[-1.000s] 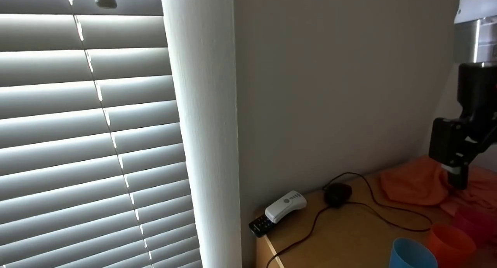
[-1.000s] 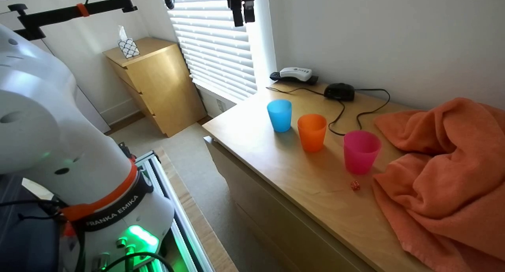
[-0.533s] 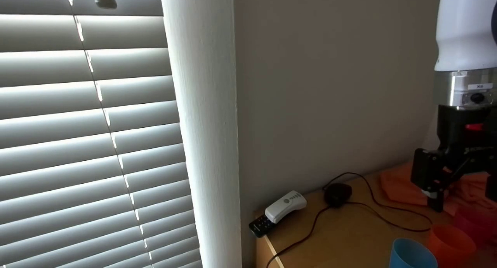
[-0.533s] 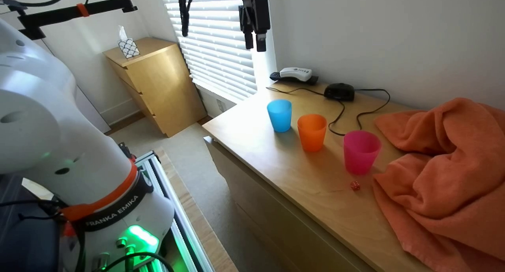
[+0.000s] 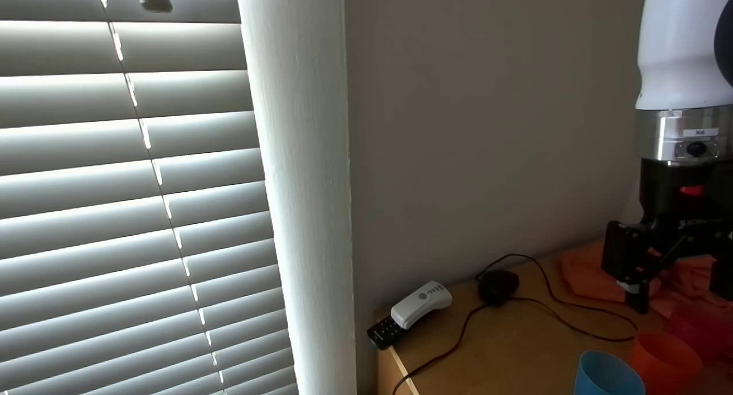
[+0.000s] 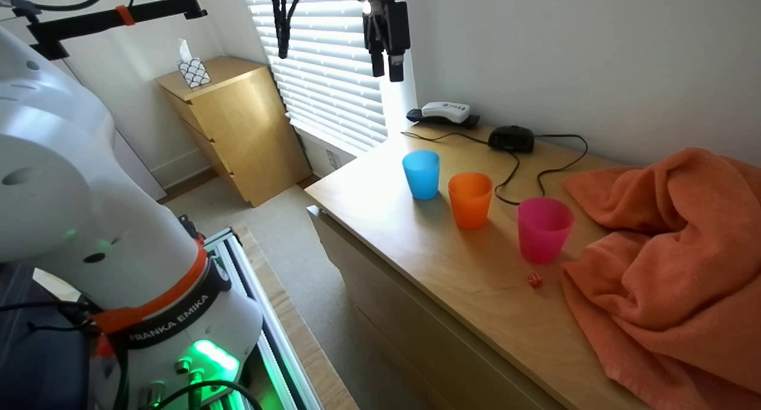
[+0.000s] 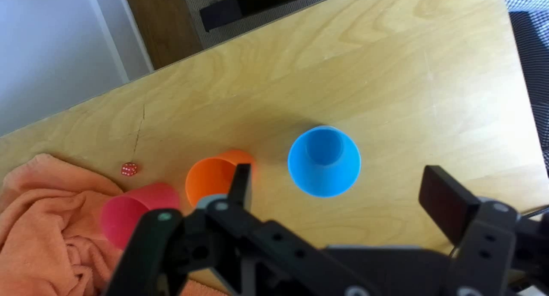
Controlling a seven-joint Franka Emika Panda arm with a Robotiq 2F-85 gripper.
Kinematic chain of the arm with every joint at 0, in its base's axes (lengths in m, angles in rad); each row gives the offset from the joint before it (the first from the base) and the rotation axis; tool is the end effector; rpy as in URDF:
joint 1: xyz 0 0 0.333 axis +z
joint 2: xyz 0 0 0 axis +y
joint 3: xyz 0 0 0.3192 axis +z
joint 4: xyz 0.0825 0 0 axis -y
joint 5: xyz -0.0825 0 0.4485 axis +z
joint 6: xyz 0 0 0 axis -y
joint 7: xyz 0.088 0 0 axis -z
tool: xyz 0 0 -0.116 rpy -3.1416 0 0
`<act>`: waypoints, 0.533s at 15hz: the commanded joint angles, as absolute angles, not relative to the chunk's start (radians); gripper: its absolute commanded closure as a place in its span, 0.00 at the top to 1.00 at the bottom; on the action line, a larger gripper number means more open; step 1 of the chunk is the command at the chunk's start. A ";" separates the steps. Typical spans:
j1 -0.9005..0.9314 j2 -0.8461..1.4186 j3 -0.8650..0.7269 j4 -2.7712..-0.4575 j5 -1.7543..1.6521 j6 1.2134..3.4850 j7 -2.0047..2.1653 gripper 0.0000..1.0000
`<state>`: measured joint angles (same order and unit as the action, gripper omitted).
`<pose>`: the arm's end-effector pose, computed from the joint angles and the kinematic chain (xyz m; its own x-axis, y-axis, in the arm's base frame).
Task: Stack the cups together.
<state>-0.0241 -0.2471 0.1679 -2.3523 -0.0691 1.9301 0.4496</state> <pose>0.4923 0.0651 0.3744 0.9503 -0.2882 -0.1178 -0.2669 -0.9490 0.1679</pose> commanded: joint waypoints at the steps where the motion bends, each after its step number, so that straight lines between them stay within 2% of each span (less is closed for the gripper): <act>1: -0.007 -0.222 0.146 -2.375 -0.066 1.993 0.449 1.00; 8: 0.002 -0.135 0.124 -2.466 -0.041 2.270 0.431 1.00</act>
<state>-0.0161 -0.1621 0.1486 -2.4262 -0.0637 2.1736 0.4487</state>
